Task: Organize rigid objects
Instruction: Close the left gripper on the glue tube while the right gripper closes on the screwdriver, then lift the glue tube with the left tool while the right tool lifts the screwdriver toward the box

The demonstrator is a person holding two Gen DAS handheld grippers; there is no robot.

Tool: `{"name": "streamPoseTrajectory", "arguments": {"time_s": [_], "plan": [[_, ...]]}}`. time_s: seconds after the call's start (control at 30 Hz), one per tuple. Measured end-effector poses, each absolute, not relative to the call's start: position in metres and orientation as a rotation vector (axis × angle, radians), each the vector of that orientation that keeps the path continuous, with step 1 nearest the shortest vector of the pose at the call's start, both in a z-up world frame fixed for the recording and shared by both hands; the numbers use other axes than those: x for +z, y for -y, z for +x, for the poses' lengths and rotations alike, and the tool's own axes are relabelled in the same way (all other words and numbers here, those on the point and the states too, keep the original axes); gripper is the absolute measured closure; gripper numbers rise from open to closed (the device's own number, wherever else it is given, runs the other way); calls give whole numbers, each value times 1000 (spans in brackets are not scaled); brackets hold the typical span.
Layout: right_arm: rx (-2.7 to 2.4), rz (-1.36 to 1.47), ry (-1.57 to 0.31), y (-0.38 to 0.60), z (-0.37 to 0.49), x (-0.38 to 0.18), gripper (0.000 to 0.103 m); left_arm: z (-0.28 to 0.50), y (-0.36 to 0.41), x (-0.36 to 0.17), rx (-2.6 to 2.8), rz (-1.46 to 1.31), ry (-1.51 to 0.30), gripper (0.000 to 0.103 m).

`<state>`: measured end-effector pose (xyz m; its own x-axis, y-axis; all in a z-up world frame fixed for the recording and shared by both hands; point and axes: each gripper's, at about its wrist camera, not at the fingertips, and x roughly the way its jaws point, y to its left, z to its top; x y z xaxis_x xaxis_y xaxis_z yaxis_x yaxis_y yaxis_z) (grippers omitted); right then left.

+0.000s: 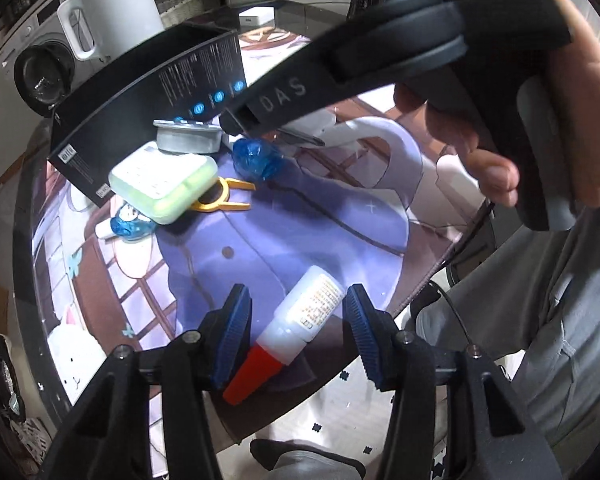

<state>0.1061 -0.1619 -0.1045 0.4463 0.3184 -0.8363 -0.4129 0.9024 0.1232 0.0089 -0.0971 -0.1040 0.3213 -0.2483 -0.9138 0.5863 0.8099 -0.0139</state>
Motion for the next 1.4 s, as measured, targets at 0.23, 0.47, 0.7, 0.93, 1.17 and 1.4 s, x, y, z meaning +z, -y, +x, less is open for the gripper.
{"name": "streamPoseTrajectory", "arguments": {"time_s": [0.23, 0.47, 0.7, 0.93, 1.17, 1.4], "plan": [[489, -121, -1032, 155, 102, -110, 66, 26, 82, -105, -486, 287, -1135, 80], [486, -100, -1071, 155, 101, -113, 66, 44, 54, -106, -391, 185, -1143, 78], [461, -106, -1064, 150, 111, -113, 66, 34, 53, -108, -372, 205, -1138, 64], [456, -95, -1077, 151, 109, -113, 76, 40, 57, -106, -364, 190, -1133, 79], [469, -101, -1061, 152, 95, -111, 79, 38, 51, -83, -346, 186, -1034, 80], [486, -130, -1040, 148, 81, -105, 86, 43, 35, -61, -336, 148, -955, 84]]}}
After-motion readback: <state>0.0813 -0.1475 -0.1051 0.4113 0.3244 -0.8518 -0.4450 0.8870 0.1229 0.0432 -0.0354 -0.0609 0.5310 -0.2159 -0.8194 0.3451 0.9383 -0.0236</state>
